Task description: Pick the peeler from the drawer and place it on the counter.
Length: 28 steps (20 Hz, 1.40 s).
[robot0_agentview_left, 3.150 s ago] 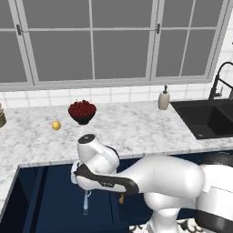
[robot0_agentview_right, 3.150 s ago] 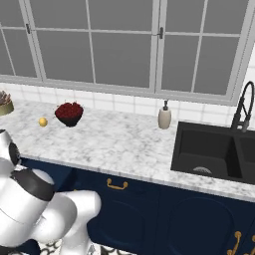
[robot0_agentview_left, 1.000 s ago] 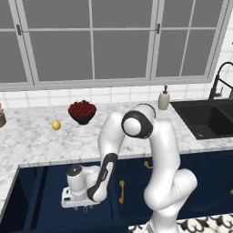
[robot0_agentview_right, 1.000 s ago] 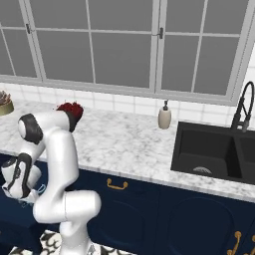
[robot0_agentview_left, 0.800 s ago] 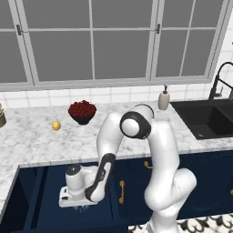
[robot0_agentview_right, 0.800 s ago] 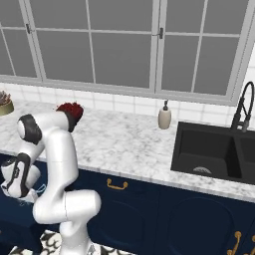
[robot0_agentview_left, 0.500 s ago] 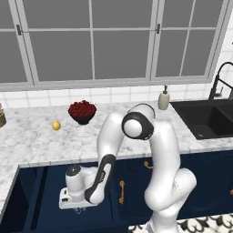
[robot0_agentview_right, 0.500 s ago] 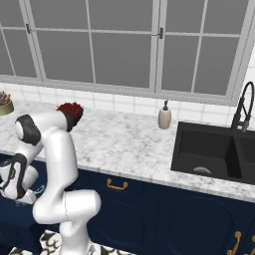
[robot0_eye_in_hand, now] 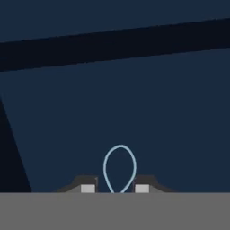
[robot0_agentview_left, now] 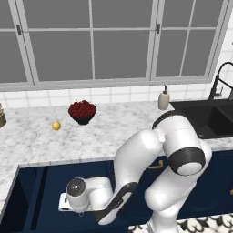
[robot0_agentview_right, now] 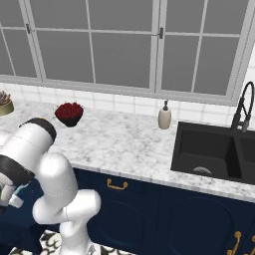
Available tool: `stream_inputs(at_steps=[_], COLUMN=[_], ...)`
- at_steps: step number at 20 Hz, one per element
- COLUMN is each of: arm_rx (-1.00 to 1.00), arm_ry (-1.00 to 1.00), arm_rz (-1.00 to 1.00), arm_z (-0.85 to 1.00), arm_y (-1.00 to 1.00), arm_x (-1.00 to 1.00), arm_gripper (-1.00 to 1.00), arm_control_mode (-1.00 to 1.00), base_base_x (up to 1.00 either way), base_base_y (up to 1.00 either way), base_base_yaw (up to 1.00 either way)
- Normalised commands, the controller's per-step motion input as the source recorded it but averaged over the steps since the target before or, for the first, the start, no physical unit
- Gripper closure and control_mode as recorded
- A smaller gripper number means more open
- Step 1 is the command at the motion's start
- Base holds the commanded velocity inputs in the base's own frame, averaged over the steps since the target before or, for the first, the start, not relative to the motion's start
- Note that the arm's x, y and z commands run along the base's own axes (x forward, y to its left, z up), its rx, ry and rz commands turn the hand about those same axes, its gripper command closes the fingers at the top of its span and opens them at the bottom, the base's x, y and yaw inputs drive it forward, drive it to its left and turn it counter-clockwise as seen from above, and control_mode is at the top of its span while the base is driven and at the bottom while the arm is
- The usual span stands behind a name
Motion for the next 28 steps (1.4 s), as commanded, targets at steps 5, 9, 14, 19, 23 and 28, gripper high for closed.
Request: stream_inputs(at_steps=[5,9,14,19,23,28], arm_rx=[0.04,0.07,0.04,0.07,0.05,-0.04], arm_ry=[-0.04,0.00,0.02,0.12,0.34,0.46], arm_rz=[-0.19,-0.23,-0.19,-0.03,0.01,0.00], arm_z=[1.00,1.00,1.00,1.00,0.73,0.38], arm_y=[-0.09,-0.16,-0.20,-0.69,-0.43,0.06], arm_x=[0.02,0.00,0.17,0.82,1.00,0.99], arm_gripper=[1.00,1.00,1.00,1.00,1.00,1.00], arm_control_mode=[-1.00,-1.00,-1.00,-1.00,-1.00,-1.00], base_base_x=[0.00,0.00,0.00,0.00,0.00,0.00], base_base_y=[0.00,0.00,0.00,0.00,0.00,0.00], base_base_yaw=[0.00,0.00,0.00,0.00,0.00,0.00])
